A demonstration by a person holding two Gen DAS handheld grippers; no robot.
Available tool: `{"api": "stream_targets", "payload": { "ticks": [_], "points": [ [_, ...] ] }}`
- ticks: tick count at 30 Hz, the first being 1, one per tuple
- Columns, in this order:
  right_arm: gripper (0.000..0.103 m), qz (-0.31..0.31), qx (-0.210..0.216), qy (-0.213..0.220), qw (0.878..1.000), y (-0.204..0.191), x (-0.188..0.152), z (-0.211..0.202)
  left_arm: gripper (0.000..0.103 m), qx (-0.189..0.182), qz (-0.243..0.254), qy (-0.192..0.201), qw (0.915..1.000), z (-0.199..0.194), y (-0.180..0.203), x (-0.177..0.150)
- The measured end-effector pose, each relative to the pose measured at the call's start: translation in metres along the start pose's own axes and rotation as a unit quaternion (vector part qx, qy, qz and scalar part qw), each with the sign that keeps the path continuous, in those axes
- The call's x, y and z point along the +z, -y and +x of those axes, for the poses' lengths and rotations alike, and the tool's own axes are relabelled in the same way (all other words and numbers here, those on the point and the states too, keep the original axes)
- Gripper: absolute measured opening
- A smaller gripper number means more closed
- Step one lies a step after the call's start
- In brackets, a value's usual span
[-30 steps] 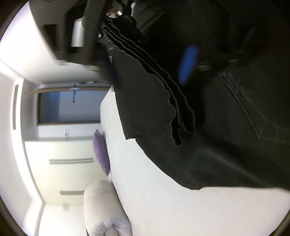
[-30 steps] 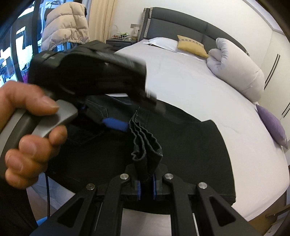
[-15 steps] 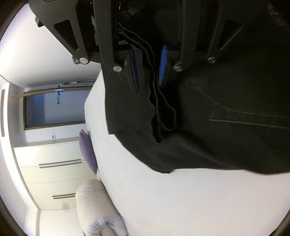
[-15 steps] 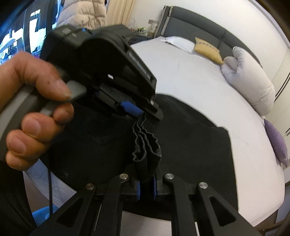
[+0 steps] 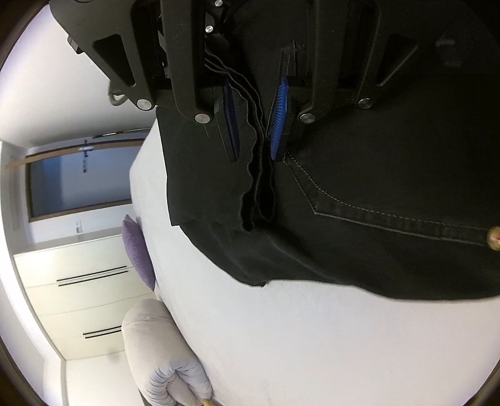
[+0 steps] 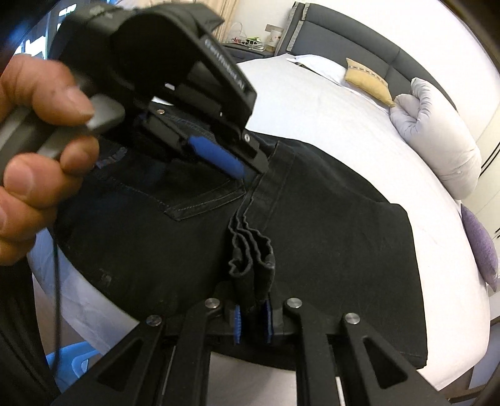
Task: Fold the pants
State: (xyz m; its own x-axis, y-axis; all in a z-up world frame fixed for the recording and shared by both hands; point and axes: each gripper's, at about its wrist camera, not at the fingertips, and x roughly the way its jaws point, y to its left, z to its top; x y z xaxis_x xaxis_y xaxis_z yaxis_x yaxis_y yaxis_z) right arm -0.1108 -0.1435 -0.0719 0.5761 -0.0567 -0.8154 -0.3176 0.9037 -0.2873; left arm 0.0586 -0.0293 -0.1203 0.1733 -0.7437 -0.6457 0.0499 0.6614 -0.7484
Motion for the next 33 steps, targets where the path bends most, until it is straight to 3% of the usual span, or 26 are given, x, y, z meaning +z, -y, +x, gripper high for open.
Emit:
{"api": "stream_targets", "payload": {
  "ticks": [9, 20, 29, 33],
  "points": [
    [0.016, -0.007, 0.002, -0.001, 1.000, -0.006, 0.002, -0.008, 0.020, 0.003, 0.045, -0.002, 0.9990, 0.008, 0.036, 0.005],
    [0.014, -0.017, 0.005, 0.004, 1.000, -0.008, 0.002, -0.009, 0.020, -0.004, 0.041, -0.010, 0.9991, -0.003, 0.020, 0.004],
    [0.014, -0.025, 0.007, 0.004, 1.000, -0.013, 0.001, -0.006, 0.020, 0.009, 0.049, -0.023, 0.9985, 0.021, 0.027, -0.001],
    [0.023, -0.021, 0.012, -0.002, 1.000, -0.009, -0.004, 0.000, 0.020, 0.022, 0.053, -0.039, 0.9976, 0.038, 0.016, -0.003]
  ]
}}
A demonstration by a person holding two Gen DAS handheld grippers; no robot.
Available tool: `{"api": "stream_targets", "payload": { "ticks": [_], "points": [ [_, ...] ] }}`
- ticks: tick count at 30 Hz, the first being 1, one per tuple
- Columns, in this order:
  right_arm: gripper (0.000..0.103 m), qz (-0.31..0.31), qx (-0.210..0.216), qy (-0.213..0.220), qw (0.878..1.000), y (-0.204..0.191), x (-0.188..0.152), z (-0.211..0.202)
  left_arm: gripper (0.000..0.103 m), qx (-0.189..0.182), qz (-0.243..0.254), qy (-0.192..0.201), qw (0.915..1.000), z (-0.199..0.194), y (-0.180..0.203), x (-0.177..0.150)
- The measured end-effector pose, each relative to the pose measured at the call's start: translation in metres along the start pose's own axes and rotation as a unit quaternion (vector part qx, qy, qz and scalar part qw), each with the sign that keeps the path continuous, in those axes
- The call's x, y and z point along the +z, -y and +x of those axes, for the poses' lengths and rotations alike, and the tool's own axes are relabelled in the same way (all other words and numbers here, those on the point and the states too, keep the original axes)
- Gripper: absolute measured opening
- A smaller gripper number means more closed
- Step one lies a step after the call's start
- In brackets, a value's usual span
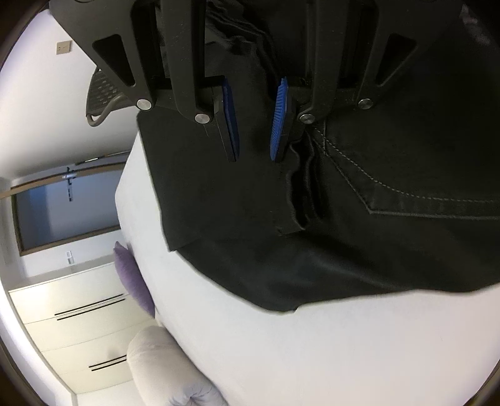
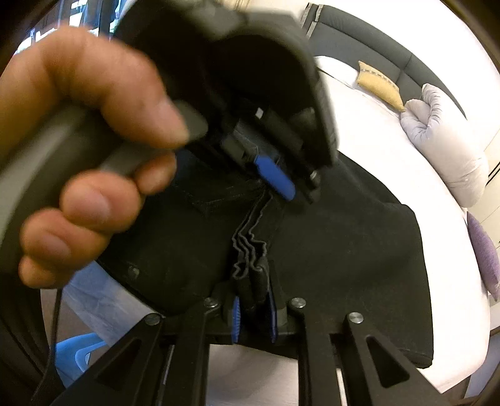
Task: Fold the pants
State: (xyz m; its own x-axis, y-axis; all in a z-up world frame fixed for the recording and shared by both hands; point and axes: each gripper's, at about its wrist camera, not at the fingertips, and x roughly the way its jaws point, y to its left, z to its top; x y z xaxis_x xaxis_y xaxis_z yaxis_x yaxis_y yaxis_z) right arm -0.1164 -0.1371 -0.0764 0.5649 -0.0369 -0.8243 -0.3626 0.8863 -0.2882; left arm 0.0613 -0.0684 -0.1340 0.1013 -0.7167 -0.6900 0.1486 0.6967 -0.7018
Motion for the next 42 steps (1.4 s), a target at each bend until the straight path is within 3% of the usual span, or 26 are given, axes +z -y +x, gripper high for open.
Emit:
{"api": "stream_targets", "payload": {
  "ticks": [1, 3, 5, 7, 9, 12, 14, 18, 21, 24, 25, 27, 29, 31, 34, 35, 36, 38, 41, 42],
  "points": [
    [0.026, 0.003, 0.003, -0.003, 1.000, 0.004, -0.001, -0.001, 0.020, -0.006, -0.004, 0.004, 1.0000, 0.001, -0.003, -0.001],
    [0.048, 0.032, 0.037, -0.007, 0.999, 0.023, -0.003, -0.008, 0.020, -0.006, -0.002, 0.010, 0.9999, 0.001, -0.003, -0.005],
    [0.049, 0.089, 0.105, -0.018, 0.990, 0.057, -0.008, -0.015, 0.020, 0.006, 0.011, 0.014, 0.9998, 0.002, 0.002, -0.008],
    [0.045, 0.161, 0.159, -0.035, 0.973, 0.105, -0.018, -0.018, 0.020, 0.014, 0.015, 0.018, 0.9996, 0.003, 0.005, -0.012],
    [0.038, 0.237, 0.190, -0.029, 0.952, 0.160, -0.028, -0.019, 0.020, 0.024, 0.020, 0.026, 0.9992, 0.002, 0.009, -0.015],
    [0.038, 0.331, 0.244, 0.001, 0.911, 0.244, -0.038, -0.011, 0.020, 0.044, 0.037, 0.038, 0.9976, 0.003, 0.021, -0.020],
    [0.038, 0.346, 0.251, -0.006, 0.904, 0.272, -0.033, -0.003, 0.020, 0.051, 0.047, 0.041, 0.9968, 0.004, 0.025, -0.024],
    [0.038, 0.313, 0.298, -0.012, 0.902, 0.282, -0.001, 0.021, 0.020, 0.044, 0.040, 0.041, 0.9974, 0.005, 0.024, -0.024],
    [0.038, 0.344, 0.353, -0.044, 0.869, 0.276, 0.007, 0.070, 0.020, 0.056, 0.049, 0.044, 0.9963, 0.004, 0.026, -0.025],
    [0.038, 0.377, 0.416, -0.070, 0.824, 0.263, 0.009, 0.119, 0.020, 0.068, 0.064, 0.045, 0.9945, 0.002, 0.034, -0.030],
    [0.033, 0.383, 0.421, -0.080, 0.819, 0.258, 0.010, 0.132, 0.020, 0.070, 0.064, 0.047, 0.9944, 0.002, 0.034, -0.031],
    [0.009, 0.396, 0.411, -0.091, 0.816, 0.255, 0.010, 0.150, 0.020, 0.068, 0.059, 0.048, 0.9948, 0.000, 0.030, -0.030],
    [0.003, 0.437, 0.411, -0.080, 0.796, 0.269, 0.002, 0.159, 0.020, 0.062, 0.057, 0.049, 0.9953, -0.002, 0.027, -0.030],
    [0.002, 0.484, 0.383, -0.064, 0.785, 0.282, -0.010, 0.158, 0.020, 0.059, 0.054, 0.052, 0.9954, -0.002, 0.025, -0.029],
    [0.004, 0.535, 0.333, -0.041, 0.775, 0.308, -0.029, 0.139, 0.020, 0.060, 0.051, 0.055, 0.9954, -0.004, 0.023, -0.030],
    [0.014, 0.533, 0.328, -0.033, 0.779, 0.310, -0.030, 0.131, 0.020, 0.063, 0.050, 0.056, 0.9951, -0.006, 0.024, -0.028],
    [0.031, 0.523, 0.335, -0.026, 0.783, 0.308, -0.030, 0.121, 0.020, 0.070, 0.050, 0.058, 0.9947, -0.009, 0.027, -0.029],
    [0.047, 0.492, 0.375, -0.023, 0.785, 0.294, -0.029, 0.107, 0.020, 0.075, 0.055, 0.064, 0.9936, -0.016, 0.031, -0.036],
    [0.048, 0.451, 0.390, -0.057, 0.801, 0.268, -0.037, 0.100, 0.020, 0.082, 0.074, 0.061, 0.9920, -0.017, 0.039, -0.043],
    [0.045, 0.455, 0.398, -0.059, 0.794, 0.262, -0.047, 0.099, 0.020, 0.092, 0.078, 0.055, 0.9912, -0.014, 0.038, -0.047]
  ]
}}
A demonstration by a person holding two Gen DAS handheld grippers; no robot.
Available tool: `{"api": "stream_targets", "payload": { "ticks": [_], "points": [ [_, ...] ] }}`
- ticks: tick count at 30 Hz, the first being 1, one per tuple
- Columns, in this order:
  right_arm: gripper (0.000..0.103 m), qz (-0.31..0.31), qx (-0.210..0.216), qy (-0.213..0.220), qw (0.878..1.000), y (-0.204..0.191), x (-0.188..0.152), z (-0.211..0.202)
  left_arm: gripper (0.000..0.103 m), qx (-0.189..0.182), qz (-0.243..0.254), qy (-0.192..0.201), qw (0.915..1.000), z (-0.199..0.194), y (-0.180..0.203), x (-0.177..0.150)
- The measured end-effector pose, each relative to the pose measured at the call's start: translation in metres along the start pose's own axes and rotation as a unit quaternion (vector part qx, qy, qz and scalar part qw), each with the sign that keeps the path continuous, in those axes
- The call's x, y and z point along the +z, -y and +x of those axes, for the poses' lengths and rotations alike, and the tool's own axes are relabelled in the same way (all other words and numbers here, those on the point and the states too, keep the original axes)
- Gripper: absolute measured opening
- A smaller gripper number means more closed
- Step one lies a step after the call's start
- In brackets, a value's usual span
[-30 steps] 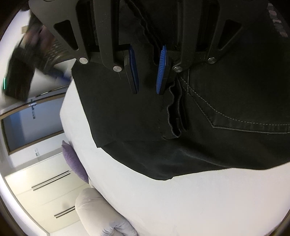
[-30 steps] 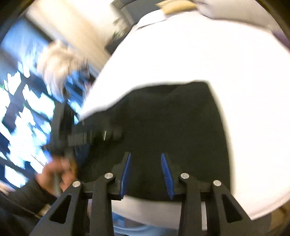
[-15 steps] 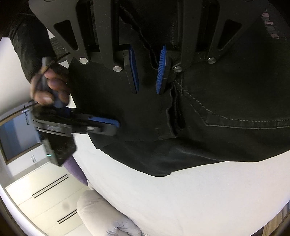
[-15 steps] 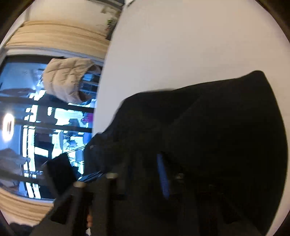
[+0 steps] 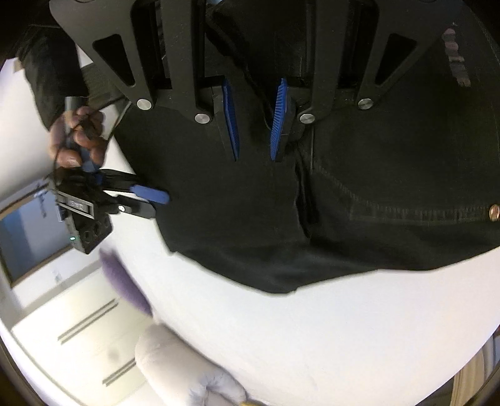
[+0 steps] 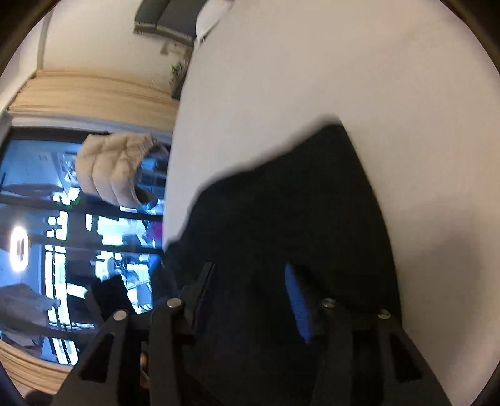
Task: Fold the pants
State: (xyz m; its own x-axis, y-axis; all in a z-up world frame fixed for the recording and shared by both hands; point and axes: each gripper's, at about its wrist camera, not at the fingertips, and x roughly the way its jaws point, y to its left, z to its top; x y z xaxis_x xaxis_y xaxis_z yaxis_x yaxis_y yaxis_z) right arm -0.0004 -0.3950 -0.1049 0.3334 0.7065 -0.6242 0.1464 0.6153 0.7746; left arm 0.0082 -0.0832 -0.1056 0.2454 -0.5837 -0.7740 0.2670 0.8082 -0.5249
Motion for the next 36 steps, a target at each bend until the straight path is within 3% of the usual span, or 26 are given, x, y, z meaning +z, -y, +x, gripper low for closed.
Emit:
{"api": "stream_targets", "payload": {
  "ticks": [3, 11, 13, 15, 16, 20, 23, 27, 29, 31, 32, 36],
  "points": [
    [0.044, 0.025, 0.038, 0.005, 0.999, 0.011, -0.022, -0.010, 0.020, -0.005, -0.007, 0.005, 0.9999, 0.000, -0.007, -0.009],
    [0.049, 0.019, 0.050, -0.026, 0.998, 0.004, -0.100, -0.026, 0.020, 0.006, -0.004, 0.008, 0.9999, 0.002, -0.006, -0.014],
    [0.050, 0.026, 0.036, -0.034, 0.998, 0.004, -0.119, -0.030, 0.020, 0.010, -0.002, 0.008, 0.9999, 0.007, -0.001, -0.011],
    [0.052, 0.011, -0.006, -0.030, 0.999, -0.004, -0.136, -0.041, 0.020, 0.011, -0.003, 0.008, 0.9999, 0.008, 0.002, -0.011],
    [0.052, 0.008, 0.006, -0.017, 1.000, -0.008, -0.141, -0.050, 0.020, 0.012, -0.002, 0.008, 0.9999, 0.009, 0.003, -0.011],
    [0.052, -0.027, 0.074, 0.058, 0.995, -0.040, -0.123, -0.088, 0.020, 0.017, 0.004, 0.009, 0.9998, 0.010, 0.007, -0.013],
    [0.054, -0.028, 0.088, 0.074, 0.993, -0.052, -0.098, -0.080, 0.020, 0.017, 0.003, 0.010, 0.9998, 0.010, 0.008, -0.014],
    [0.055, -0.007, 0.069, 0.049, 0.996, -0.050, -0.070, -0.035, 0.020, 0.016, 0.002, 0.012, 0.9998, 0.008, 0.008, -0.015],
    [0.057, 0.033, 0.024, 0.031, 0.999, -0.033, -0.064, -0.004, 0.020, 0.018, 0.000, 0.014, 0.9997, 0.007, 0.008, -0.017],
    [0.036, 0.045, -0.036, 0.024, 0.998, -0.023, -0.066, 0.025, 0.020, 0.025, 0.000, 0.014, 0.9996, 0.003, 0.008, -0.018],
    [0.035, 0.041, -0.039, 0.035, 0.998, -0.023, -0.069, 0.027, 0.020, 0.024, -0.002, 0.013, 0.9996, 0.000, 0.007, -0.019],
    [0.048, 0.022, -0.035, 0.049, 0.998, -0.037, -0.079, 0.022, 0.021, 0.022, -0.023, 0.041, 0.9987, -0.036, 0.000, -0.030]
  ]
}}
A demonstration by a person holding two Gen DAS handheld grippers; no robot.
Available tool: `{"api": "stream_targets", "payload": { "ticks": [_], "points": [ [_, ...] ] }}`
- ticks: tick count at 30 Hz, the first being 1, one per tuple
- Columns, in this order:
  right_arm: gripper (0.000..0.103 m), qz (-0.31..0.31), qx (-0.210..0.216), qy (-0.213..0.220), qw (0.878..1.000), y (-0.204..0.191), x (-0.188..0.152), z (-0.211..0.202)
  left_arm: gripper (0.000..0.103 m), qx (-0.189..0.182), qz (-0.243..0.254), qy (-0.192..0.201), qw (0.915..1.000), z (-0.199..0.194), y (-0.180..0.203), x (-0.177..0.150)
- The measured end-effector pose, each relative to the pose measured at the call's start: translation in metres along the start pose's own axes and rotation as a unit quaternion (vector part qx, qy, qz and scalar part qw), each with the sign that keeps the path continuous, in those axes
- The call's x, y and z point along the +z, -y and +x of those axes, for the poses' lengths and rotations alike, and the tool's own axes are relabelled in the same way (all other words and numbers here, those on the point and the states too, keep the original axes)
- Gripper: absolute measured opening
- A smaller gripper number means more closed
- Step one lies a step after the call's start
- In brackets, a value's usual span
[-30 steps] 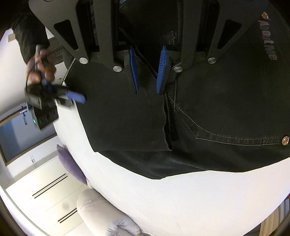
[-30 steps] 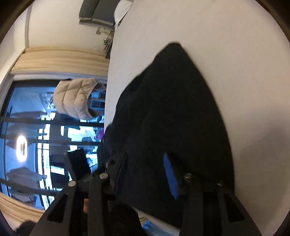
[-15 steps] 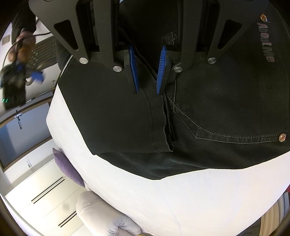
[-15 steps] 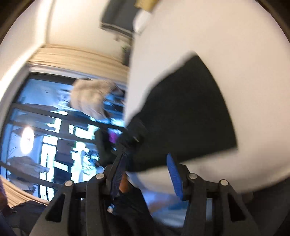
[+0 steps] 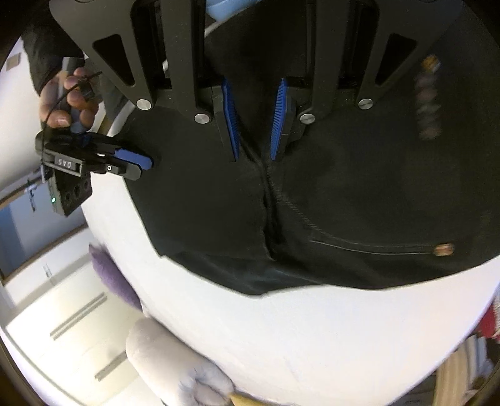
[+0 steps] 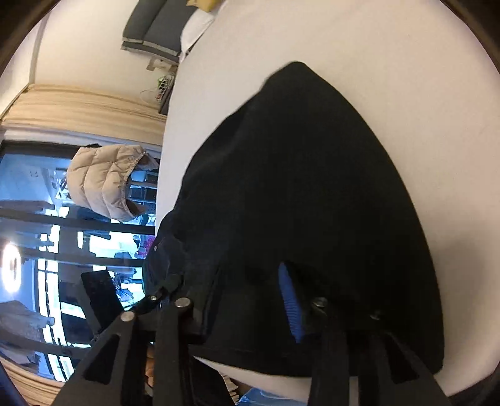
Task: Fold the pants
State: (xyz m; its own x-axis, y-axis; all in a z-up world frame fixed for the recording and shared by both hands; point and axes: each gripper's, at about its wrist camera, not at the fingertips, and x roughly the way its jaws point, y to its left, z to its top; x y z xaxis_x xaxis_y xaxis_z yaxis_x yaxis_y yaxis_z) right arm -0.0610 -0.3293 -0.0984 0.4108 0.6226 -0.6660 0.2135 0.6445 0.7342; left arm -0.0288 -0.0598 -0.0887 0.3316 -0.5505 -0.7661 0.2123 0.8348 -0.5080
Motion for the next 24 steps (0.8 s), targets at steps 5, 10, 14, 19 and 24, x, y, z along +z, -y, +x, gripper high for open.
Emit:
{"api": "stream_targets", "payload": {
  "ticks": [5, 10, 14, 19, 24],
  "points": [
    [0.058, -0.031, 0.034, 0.015, 0.999, -0.036, -0.006, -0.002, 0.098, -0.003, -0.037, 0.103, 0.9940, -0.081, -0.023, -0.025],
    [0.058, -0.045, 0.086, 0.005, 0.995, -0.052, -0.007, 0.008, 0.098, -0.028, -0.174, 0.165, 0.9704, -0.134, -0.081, -0.073],
    [0.058, -0.045, 0.107, -0.016, 0.993, -0.061, -0.004, 0.022, 0.098, -0.030, -0.239, 0.198, 0.9502, -0.157, -0.111, -0.106],
    [0.058, -0.037, 0.121, -0.028, 0.992, -0.071, 0.000, 0.039, 0.098, -0.069, -0.329, 0.217, 0.9164, -0.156, -0.153, -0.133],
    [0.058, -0.028, 0.123, -0.036, 0.991, -0.070, -0.001, 0.044, 0.098, -0.103, -0.368, 0.212, 0.8993, -0.135, -0.175, -0.140]
  ]
}}
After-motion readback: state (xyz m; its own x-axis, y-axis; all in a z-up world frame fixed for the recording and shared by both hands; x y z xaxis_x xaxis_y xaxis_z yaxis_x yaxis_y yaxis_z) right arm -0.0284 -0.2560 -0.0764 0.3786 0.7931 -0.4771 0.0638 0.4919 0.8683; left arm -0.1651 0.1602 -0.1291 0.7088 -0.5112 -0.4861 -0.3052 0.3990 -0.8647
